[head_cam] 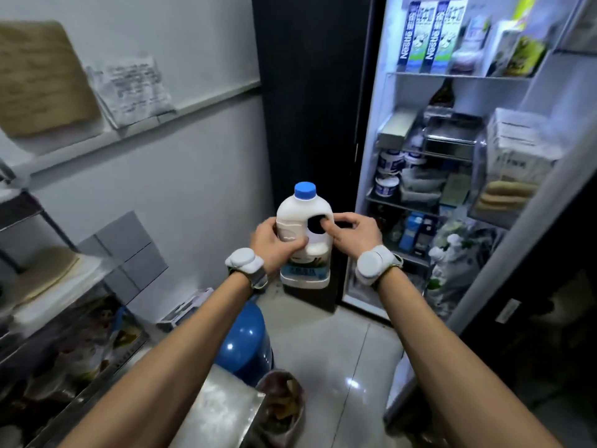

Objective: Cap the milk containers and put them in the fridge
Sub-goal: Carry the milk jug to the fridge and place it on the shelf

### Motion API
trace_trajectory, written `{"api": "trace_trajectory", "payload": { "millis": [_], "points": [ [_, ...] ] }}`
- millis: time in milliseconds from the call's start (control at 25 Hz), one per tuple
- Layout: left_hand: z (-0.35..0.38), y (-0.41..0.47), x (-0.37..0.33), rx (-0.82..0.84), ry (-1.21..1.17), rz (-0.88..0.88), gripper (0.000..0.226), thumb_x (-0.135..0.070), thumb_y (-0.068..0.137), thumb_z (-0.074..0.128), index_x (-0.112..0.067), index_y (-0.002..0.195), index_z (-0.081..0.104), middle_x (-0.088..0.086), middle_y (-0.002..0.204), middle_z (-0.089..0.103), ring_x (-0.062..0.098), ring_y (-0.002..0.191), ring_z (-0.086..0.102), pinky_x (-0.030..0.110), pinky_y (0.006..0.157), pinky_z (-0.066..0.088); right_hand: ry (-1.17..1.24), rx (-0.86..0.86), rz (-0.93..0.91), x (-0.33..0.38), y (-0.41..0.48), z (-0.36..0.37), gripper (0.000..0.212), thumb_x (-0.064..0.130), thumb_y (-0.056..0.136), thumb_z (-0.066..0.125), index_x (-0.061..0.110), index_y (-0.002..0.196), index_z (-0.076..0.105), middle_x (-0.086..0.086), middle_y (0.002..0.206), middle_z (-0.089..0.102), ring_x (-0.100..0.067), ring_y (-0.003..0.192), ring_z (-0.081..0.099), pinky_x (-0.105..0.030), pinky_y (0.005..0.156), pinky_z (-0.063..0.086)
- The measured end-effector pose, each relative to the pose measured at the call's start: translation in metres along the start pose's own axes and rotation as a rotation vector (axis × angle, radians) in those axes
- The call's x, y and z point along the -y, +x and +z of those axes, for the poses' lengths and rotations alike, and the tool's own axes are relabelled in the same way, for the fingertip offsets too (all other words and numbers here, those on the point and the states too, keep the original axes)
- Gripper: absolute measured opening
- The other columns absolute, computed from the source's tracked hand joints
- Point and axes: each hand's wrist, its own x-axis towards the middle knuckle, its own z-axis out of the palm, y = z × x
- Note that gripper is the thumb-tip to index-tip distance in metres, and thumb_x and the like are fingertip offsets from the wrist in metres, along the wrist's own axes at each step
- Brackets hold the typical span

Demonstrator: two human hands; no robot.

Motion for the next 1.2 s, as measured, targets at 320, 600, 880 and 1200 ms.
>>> {"api": "trace_trajectory", "payload": {
  "millis": [320, 600, 880, 1200],
  "points": [
    [0.042, 0.123, -0.077, 0.034, 0.038, 0.153, 0.046, -0.044, 0.062, 0.082, -0.025, 0.102, 0.068, -0.009, 0.091, 0.074, 0.004, 0.084, 0.071, 0.031, 0.075, 0.062, 0.069, -0.163, -0.083, 0.043, 0.102, -0.046, 0.016, 0.035, 0.082, 0.079, 0.026, 0.096, 0.080, 0.006, 0.091, 0.079, -0.015, 0.088, 0.074, -0.038, 0.083, 0.061],
    [0.067, 0.247, -0.132, 0.067, -0.021, 0.285, 0.048, -0.047, 0.062, 0.084, -0.024, 0.101, 0.068, -0.011, 0.091, 0.074, 0.001, 0.083, 0.071, 0.019, 0.066, 0.055, 0.000, -0.359, -0.121, 0.097, 0.210, -0.073, 0.022, 0.037, 0.083, 0.077, 0.019, 0.096, 0.081, 0.001, 0.093, 0.079, -0.023, 0.093, 0.073, -0.034, 0.082, 0.058],
    [0.098, 0.333, -0.178, 0.144, -0.067, 0.395, 0.054, -0.045, 0.066, 0.085, -0.021, 0.111, 0.068, -0.007, 0.101, 0.075, 0.007, 0.090, 0.071, 0.031, 0.081, 0.060, 0.019, -0.474, -0.086, 0.124, 0.295, -0.105, 0.030, 0.040, 0.081, 0.076, 0.020, 0.102, 0.081, -0.003, 0.101, 0.080, -0.024, 0.100, 0.074, -0.042, 0.093, 0.059],
    [0.156, 0.436, -0.212, 0.149, -0.117, 0.570, 0.069, -0.023, 0.072, 0.085, -0.019, 0.134, 0.054, 0.002, 0.117, 0.070, 0.016, 0.104, 0.068, 0.034, 0.092, 0.056, 0.133, -0.583, -0.123, 0.144, 0.414, -0.152, 0.028, 0.040, 0.077, 0.080, 0.017, 0.094, 0.081, -0.005, 0.091, 0.080, -0.025, 0.085, 0.076, -0.050, 0.086, 0.063]
  ]
}}
